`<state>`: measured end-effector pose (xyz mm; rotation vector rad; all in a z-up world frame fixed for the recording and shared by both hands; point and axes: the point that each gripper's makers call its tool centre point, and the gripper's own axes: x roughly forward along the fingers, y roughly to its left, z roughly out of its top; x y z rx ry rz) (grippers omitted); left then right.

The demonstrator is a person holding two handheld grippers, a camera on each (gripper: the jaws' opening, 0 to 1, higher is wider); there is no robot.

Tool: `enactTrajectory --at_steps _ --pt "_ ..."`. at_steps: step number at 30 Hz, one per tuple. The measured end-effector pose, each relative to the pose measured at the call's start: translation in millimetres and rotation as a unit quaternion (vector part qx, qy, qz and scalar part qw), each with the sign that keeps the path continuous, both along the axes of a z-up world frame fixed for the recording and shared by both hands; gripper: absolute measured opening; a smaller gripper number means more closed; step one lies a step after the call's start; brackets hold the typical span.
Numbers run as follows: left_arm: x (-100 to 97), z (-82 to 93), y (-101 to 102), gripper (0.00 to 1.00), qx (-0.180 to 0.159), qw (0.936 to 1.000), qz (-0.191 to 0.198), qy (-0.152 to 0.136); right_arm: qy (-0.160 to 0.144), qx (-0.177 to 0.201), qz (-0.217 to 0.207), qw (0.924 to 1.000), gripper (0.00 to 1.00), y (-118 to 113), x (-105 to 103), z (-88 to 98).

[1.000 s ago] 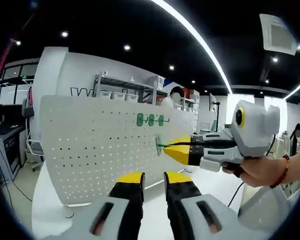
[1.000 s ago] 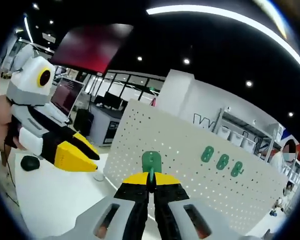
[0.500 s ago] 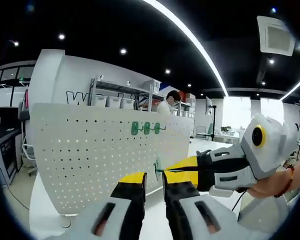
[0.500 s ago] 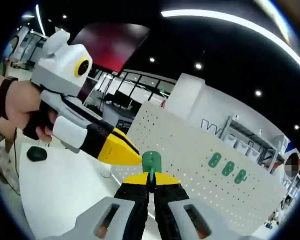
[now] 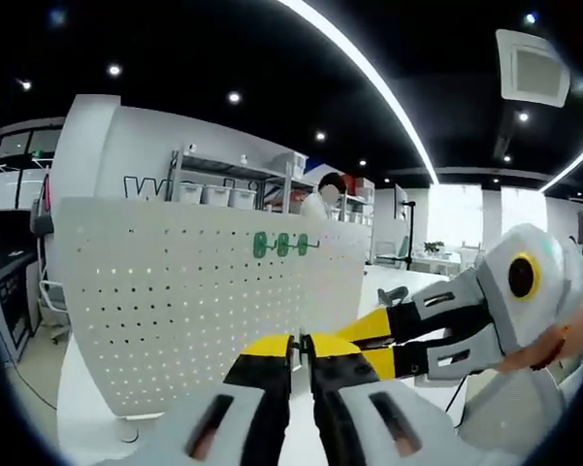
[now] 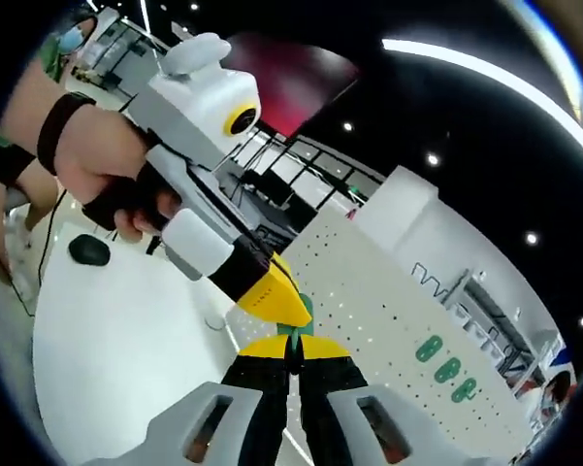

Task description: Insert the hook assembly into the mounting plate slot until the hook locks in place.

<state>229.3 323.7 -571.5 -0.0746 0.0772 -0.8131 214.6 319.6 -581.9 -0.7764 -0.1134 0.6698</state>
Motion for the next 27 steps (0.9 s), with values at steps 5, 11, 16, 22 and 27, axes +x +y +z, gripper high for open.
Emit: enactTrajectory --at_steps 5,11,16,22,27 --pt "-5.0 1.8 1.6 0.03 -0.004 0.9999 -0.001 -0.012 0.02 0.035 0.001 0.9992 0.01 -0.1 -0.7 -1.2" --pt "-7.8 3.9 3.1 0.03 -0.004 0.9997 0.007 -0.021 0.047 0.092 0.003 0.9946 0.03 -1.2 -2.8 1.9" --pt "-11.8 16.5 4.1 0.03 -0.032 0.9982 0.005 -0.05 0.102 0.194 0.001 0.9758 0.05 -8.0 -2.8 8.6" --pt "-18.5 24.0 1.7 0.03 -0.04 0.9954 -0.006 -0.087 0.179 0.311 0.041 0.9326 0.08 -8.0 -12.0 12.1" --pt "-22.2 29.0 3.8 0.03 -0.046 0.9929 -0.007 -0.11 0.234 0.384 0.055 0.8916 0.07 -5.7 -17.3 10.3"
